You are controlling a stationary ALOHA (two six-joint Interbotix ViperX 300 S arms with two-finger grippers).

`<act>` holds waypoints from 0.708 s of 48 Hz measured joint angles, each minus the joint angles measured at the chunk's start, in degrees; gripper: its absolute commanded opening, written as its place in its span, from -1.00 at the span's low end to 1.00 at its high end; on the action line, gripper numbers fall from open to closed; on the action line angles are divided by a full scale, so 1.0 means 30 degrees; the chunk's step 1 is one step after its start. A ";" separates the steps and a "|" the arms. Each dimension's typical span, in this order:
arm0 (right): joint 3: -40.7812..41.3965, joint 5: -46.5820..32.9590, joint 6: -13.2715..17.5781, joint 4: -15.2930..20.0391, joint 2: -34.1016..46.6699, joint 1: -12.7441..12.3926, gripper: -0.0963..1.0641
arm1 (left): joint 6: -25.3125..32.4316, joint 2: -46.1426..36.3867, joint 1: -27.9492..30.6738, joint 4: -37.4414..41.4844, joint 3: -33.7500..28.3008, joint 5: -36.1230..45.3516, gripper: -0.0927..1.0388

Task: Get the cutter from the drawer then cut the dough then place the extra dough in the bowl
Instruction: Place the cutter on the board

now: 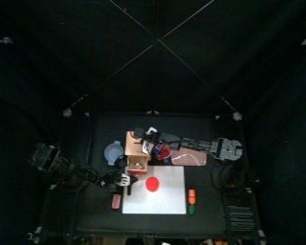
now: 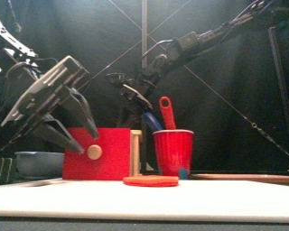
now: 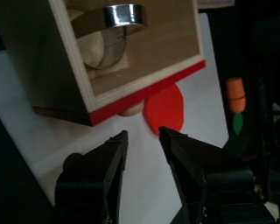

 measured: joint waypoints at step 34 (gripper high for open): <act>0.3867 -0.3984 0.0352 0.0029 -0.1670 0.3955 0.41 | 0.0029 -0.7119 0.2197 1.1484 0.6094 -0.1377 0.45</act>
